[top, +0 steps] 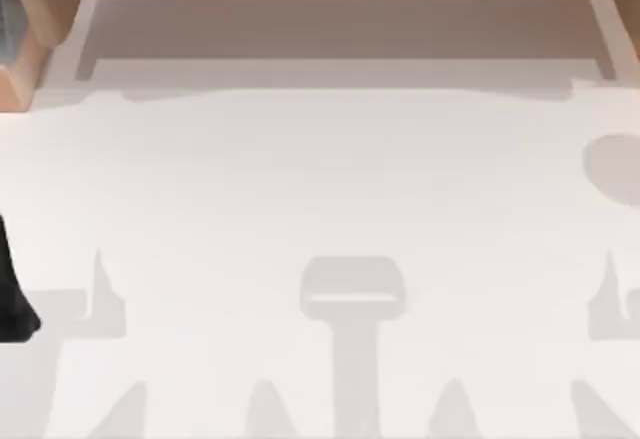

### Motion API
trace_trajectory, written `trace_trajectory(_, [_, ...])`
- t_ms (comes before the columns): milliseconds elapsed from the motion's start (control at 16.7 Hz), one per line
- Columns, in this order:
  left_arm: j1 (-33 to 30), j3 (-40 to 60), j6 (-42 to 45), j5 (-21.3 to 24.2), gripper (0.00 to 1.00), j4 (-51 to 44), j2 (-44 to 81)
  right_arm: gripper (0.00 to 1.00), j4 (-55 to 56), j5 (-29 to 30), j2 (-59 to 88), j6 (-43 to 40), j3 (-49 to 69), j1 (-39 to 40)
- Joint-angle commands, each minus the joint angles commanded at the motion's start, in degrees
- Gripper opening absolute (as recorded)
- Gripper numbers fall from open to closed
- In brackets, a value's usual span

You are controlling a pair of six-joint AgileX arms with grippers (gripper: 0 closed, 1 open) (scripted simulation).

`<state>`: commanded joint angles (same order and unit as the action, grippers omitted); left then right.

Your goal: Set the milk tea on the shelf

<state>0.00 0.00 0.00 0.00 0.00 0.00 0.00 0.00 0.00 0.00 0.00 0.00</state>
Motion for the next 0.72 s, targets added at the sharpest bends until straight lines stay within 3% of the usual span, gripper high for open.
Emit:
trace_trajectory(360, [0.0,0.0,0.0,0.0,1.0,0.0,0.0,1.0,5.52,-1.59,5.97,-0.14,0.88,-1.73])
trace_trajectory(720, [0.0,0.0,0.0,0.0,1.0,0.0,0.0,1.0,26.85,-7.66,32.16,-0.58,4.82,-7.87])
